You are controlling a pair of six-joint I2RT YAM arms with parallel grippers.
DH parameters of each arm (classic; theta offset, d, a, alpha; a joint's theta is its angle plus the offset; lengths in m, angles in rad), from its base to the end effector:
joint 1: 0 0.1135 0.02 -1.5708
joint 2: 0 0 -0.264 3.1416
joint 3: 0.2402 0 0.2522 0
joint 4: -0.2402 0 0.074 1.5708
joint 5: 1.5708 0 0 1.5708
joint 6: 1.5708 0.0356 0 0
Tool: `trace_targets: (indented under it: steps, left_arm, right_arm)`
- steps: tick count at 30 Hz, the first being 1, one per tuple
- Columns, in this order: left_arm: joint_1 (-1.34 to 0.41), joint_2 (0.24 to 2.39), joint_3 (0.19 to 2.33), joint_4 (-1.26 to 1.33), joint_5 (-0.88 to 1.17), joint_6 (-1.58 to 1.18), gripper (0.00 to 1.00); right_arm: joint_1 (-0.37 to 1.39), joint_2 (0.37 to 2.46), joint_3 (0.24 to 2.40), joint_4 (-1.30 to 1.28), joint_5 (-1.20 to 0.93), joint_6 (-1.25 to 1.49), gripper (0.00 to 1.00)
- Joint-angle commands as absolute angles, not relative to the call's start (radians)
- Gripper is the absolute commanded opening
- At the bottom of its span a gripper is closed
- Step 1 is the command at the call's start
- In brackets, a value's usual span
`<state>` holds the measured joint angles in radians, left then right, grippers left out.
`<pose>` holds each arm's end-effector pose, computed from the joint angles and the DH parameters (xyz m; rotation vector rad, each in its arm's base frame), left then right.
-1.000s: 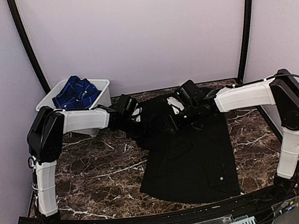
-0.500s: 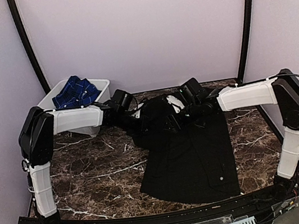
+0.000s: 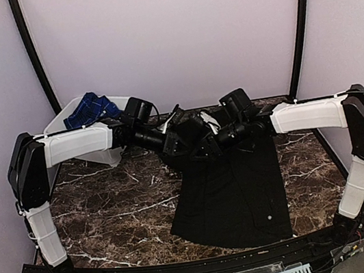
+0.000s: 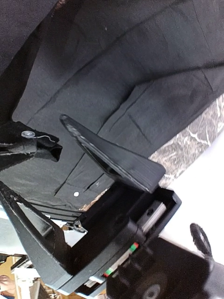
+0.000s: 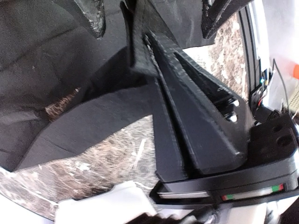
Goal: Fold and stack the long sleeve shirts
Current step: Pass from the left arm to the right, then pick up the shirt from the center of the board.
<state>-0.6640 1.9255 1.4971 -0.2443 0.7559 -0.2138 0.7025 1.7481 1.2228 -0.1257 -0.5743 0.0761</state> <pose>0.3296 -0.2889 0.2516 0.9468 2.1539 -1.3037 0.2861 0.2675 0.2395 -1.0216 2.0701 1.0534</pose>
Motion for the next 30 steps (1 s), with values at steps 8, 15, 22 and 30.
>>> trace_targets:
  steps: [8, 15, 22, 30]
  left_arm:
    - [-0.666, 1.877, 1.510, -0.236, 0.819, -0.180, 0.00]
    - [-0.664, 1.854, 1.496, -0.187, 0.734, -0.244, 0.20]
    - [-0.659, 1.791, 1.493, -0.182, 0.558, -0.332, 0.59]
    - [-0.637, 1.709, 1.448, -0.355, 0.247, -0.452, 0.62]
  right_arm:
    - [0.738, 1.753, 1.216, -0.058, -0.622, 0.145, 0.17]
    - [0.738, 1.722, 1.203, -0.074, -0.543, 0.200, 0.00]
    - [0.734, 1.674, 1.263, -0.197, -0.224, 0.287, 0.00]
    - [0.690, 1.589, 1.345, -0.443, 0.295, 0.457, 0.00]
